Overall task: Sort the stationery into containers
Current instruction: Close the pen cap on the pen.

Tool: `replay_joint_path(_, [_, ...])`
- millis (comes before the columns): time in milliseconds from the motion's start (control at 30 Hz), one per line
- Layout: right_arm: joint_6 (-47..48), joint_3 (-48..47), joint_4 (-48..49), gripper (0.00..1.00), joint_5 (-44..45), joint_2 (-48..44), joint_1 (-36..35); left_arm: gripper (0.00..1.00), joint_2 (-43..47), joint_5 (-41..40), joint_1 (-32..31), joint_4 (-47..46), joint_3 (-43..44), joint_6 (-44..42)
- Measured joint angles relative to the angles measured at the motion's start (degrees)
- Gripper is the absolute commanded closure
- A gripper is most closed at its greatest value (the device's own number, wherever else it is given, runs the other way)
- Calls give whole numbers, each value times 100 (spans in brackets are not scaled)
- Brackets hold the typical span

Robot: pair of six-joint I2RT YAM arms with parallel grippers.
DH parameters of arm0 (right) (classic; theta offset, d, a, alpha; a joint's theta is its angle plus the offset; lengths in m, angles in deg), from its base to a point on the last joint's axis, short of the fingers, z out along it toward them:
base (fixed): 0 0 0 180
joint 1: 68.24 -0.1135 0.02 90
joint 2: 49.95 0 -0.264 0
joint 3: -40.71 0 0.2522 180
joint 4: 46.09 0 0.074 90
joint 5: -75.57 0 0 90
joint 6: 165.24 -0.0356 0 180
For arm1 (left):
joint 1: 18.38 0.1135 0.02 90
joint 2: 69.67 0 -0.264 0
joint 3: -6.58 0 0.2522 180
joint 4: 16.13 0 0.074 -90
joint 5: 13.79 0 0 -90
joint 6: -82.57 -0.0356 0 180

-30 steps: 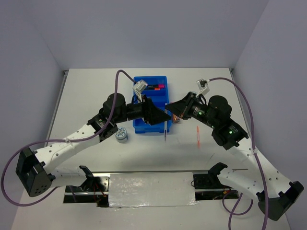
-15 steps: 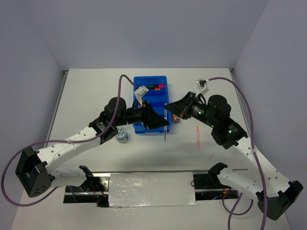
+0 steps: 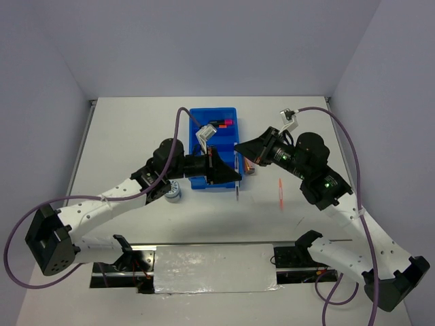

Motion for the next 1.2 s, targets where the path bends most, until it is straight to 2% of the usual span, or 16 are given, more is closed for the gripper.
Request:
replay_joint_path(367, [22,168,271,100,-15,-173,37,100,-55,42,-17,557,409,-55])
replay_joint_path(700, [334,223,190,100,24,-249,59,100,-199,-81,2,621,557,-9])
replay_joint_path(933, [511,603,780,100,-79,-505,59,100,-201,-52,55,789,761,42])
replay_joint_path(1200, [603,1200,1775,100,-96,-793,83,100,-352,345,157,1156,1156,-31])
